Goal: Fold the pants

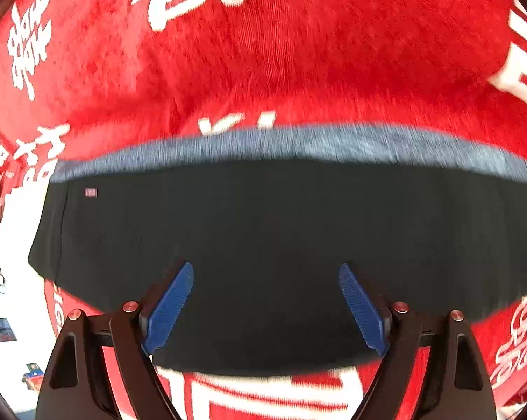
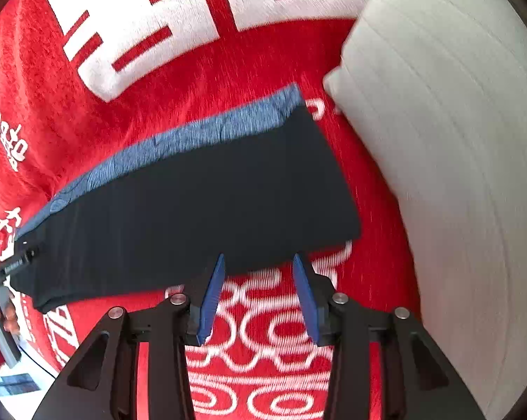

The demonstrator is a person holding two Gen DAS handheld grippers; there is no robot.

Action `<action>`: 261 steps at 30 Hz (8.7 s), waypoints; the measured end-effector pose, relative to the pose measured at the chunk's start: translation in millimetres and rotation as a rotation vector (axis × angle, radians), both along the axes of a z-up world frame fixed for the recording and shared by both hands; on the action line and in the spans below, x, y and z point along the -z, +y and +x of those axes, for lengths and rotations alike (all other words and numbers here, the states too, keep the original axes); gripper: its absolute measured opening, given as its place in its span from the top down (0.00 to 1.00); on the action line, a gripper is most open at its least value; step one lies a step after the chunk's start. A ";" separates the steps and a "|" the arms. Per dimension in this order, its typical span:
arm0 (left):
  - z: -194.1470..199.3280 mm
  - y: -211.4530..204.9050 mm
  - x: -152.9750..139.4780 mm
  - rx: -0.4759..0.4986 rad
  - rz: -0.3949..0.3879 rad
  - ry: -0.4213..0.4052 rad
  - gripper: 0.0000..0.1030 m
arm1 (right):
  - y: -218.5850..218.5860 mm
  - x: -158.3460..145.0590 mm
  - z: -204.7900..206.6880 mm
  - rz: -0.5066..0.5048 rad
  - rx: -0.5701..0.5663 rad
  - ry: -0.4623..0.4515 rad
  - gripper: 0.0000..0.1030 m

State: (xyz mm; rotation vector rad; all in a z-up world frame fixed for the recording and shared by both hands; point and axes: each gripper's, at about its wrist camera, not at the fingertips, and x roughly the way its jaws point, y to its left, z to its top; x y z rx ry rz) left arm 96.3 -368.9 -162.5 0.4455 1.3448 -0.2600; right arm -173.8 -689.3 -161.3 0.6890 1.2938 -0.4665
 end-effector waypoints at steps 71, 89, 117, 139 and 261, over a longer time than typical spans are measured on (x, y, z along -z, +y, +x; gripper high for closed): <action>23.7 157.2 33.2 0.178 -0.137 0.058 0.16 | 335.6 41.4 156.3 0.451 0.064 -0.261 0.92; 99.1 133.0 3.5 0.032 -0.199 -0.085 0.13 | 252.0 -6.2 157.5 0.085 -0.018 -0.173 0.71; 108.7 103.2 31.5 0.062 -0.063 -0.121 0.13 | 181.4 10.3 190.5 -0.104 -0.046 -0.083 0.59; -5.1 18.4 29.4 0.241 -0.071 0.020 0.13 | 135.1 6.4 52.0 0.015 0.144 -0.034 0.54; 28.5 139.1 -16.5 0.049 -0.337 0.055 0.29 | 368.1 -10.4 167.1 -0.531 -0.654 -0.098 0.39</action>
